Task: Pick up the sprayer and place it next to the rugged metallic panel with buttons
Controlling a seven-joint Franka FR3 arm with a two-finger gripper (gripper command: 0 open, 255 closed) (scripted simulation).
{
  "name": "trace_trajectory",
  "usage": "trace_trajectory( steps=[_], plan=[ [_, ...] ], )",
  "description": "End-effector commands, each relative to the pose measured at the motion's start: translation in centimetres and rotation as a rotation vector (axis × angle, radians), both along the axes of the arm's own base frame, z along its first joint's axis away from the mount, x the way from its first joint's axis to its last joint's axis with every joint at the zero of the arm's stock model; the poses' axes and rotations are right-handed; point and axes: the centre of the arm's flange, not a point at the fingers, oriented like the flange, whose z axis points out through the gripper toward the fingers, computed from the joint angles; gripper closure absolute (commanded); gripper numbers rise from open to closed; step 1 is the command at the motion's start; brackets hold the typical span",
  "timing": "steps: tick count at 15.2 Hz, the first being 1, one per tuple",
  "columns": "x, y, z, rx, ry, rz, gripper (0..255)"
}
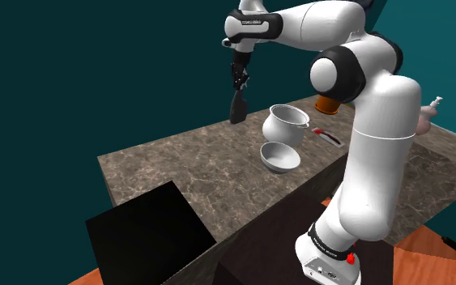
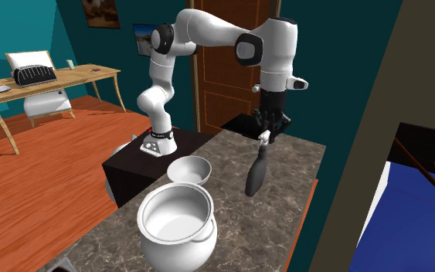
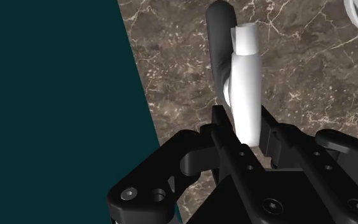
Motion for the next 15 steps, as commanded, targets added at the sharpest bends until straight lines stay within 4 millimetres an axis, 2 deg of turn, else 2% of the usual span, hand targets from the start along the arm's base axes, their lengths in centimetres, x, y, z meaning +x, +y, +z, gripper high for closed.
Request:
trace_trajectory(
  steps=[1,15],
  plan=[
    [0.2,2.7,0.1,0.0,0.0,-0.001,255],
    [1.0,21.2,0.2,0.0,0.0,-0.001,255]
  ],
)
